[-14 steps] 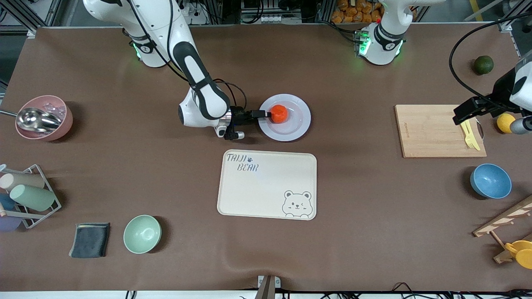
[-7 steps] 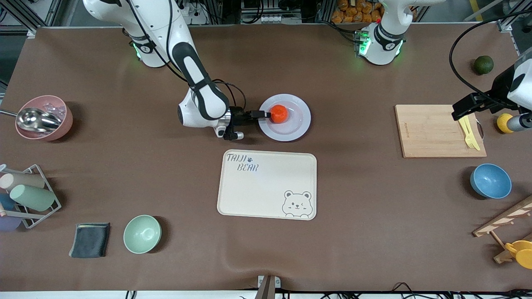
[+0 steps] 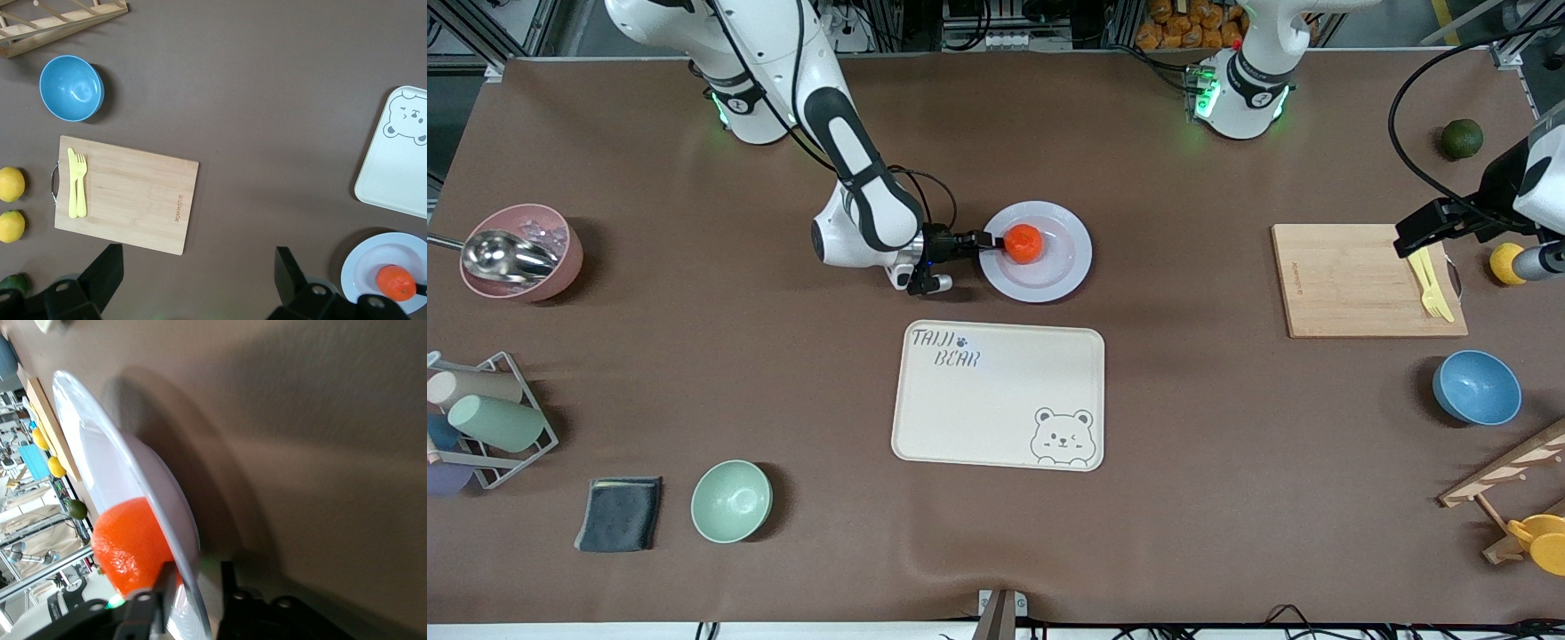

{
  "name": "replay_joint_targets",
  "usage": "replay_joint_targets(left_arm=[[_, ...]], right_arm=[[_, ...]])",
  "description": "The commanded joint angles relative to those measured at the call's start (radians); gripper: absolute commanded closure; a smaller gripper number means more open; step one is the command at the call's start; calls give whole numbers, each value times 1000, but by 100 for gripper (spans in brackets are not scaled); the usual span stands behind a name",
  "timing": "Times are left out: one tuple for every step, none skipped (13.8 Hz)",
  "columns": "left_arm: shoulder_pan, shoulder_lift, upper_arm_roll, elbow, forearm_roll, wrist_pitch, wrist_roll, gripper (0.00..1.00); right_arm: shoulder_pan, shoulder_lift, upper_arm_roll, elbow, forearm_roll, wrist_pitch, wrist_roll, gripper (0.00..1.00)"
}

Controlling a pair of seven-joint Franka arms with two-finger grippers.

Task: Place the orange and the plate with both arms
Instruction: 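Grip the plate rim with the right gripper, then slide the plate with the orange onto the bear tray with the right gripper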

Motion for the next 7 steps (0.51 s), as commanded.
replay_joint_targets(left_arm=[[0,-8,-14,7,-10,-19,15,0],[0,-8,-14,7,-10,-19,20,0],[0,-8,-14,6,-10,-19,20,0],[2,-8,-14,6,-10,-19,20,0],[4,-8,-14,4,-10,-19,20,0],[5,-8,-14,4,-10,-19,21,0],[5,-8,-14,4,-10,-19,21,0]], right_arm=[[32,1,0,4,17,7,-21,100],[33,-1,0,7,17,7,-21,100],[32,-2,0,7,17,6,-21,100],[32,-5,0,7,17,6,-21,100],[27,-11,0,7,18,6,-19,100],[24,-19,0,7,17,6,-18,100],[19,-31,0,7,18,6,-8,100]])
